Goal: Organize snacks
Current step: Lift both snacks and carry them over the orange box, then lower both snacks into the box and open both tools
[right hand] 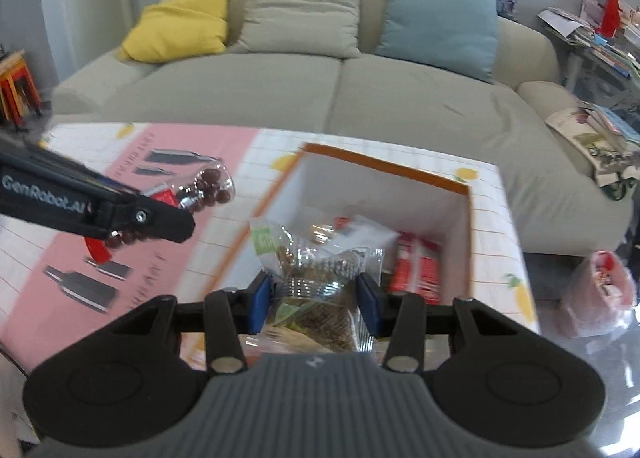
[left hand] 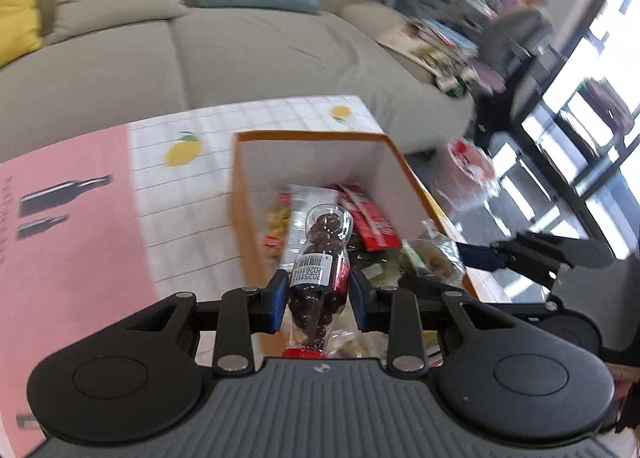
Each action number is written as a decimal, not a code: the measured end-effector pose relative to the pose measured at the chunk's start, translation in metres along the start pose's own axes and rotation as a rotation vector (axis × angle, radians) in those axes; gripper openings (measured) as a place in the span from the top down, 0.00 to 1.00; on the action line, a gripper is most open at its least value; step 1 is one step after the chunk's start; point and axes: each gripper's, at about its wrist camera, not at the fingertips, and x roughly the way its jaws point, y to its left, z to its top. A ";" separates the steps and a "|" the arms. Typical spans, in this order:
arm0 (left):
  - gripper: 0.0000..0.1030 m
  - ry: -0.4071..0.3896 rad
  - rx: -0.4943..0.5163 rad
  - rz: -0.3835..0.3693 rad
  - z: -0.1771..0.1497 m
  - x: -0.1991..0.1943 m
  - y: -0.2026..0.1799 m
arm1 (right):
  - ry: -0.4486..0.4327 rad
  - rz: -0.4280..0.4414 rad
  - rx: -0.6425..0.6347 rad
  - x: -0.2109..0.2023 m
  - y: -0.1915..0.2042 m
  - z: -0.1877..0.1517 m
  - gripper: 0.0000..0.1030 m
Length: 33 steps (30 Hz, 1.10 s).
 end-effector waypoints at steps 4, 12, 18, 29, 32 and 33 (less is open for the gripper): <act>0.65 0.075 0.062 -0.010 0.011 0.031 -0.015 | 0.063 -0.011 -0.028 0.015 -0.021 -0.002 0.57; 0.65 0.231 0.185 0.007 0.015 0.093 -0.036 | 0.193 0.018 -0.141 0.053 -0.033 -0.009 0.57; 0.65 0.306 0.217 -0.001 0.010 0.121 -0.037 | 0.258 0.038 -0.190 0.077 -0.039 -0.016 0.57; 0.65 0.425 0.227 0.024 0.006 0.165 -0.025 | 0.288 0.069 -0.303 0.102 -0.033 -0.020 0.57; 0.65 0.435 0.236 0.030 0.006 0.170 -0.023 | 0.293 0.070 -0.324 0.107 -0.032 -0.022 0.56; 0.64 0.436 0.240 0.033 0.006 0.170 -0.024 | 0.293 0.072 -0.327 0.108 -0.032 -0.023 0.56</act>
